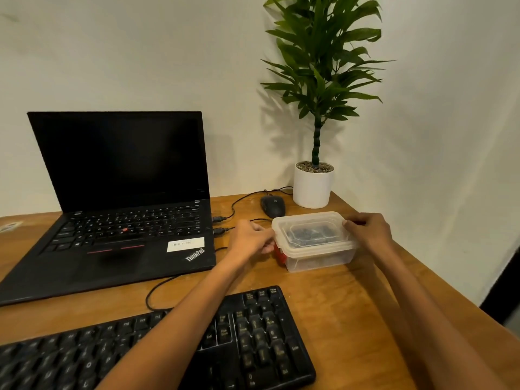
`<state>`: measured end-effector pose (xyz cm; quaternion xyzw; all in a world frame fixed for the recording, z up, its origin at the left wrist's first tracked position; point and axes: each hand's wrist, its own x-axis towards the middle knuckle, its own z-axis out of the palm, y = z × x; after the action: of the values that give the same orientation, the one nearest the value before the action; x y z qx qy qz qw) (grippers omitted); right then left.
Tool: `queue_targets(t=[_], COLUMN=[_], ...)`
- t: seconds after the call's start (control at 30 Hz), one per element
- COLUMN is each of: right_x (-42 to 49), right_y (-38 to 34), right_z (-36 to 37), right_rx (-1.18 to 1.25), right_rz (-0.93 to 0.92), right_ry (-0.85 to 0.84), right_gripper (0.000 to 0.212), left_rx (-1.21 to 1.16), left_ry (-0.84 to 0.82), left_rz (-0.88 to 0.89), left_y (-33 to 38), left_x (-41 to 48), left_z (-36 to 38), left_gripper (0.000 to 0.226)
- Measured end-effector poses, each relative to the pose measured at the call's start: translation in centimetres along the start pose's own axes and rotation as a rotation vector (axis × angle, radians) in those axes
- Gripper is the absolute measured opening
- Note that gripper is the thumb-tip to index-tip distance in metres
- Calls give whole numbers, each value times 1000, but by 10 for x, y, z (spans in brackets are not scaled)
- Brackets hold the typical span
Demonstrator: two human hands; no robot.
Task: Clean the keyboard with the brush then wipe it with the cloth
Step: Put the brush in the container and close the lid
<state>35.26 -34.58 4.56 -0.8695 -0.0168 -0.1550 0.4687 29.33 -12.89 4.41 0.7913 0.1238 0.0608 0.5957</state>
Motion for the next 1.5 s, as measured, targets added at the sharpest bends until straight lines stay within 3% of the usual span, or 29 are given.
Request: queue_targets(t=[0.57,0.77,0.93,1.13,1.33,1.5], right_x=[-6,-3,-4,-3,-2,2], right_y=[5,10,10,12,13,13], right_z=[0,-5,-4,-5,-8,-7], right_rx=[205,335,360,429,433,200], right_rz=[99,268,369,402,347,180], right_ry=[-1,-81,-197,-236,-143,27], right_gripper=[24,47,28,27,22,26], left_rx=[-219,-208,-247,-284,-184,81], left_ry=[-75,-65,-149,-182,-72,35], left_rz=[-203,-180,-231,-261,-137,42], left_y=[3,-10,-9,-6,-2,7], left_x=[3,4,2,0,-3,-4], left_z=[-1,1,3,5,0,2], left_gripper=[17,29,33,33,26,15])
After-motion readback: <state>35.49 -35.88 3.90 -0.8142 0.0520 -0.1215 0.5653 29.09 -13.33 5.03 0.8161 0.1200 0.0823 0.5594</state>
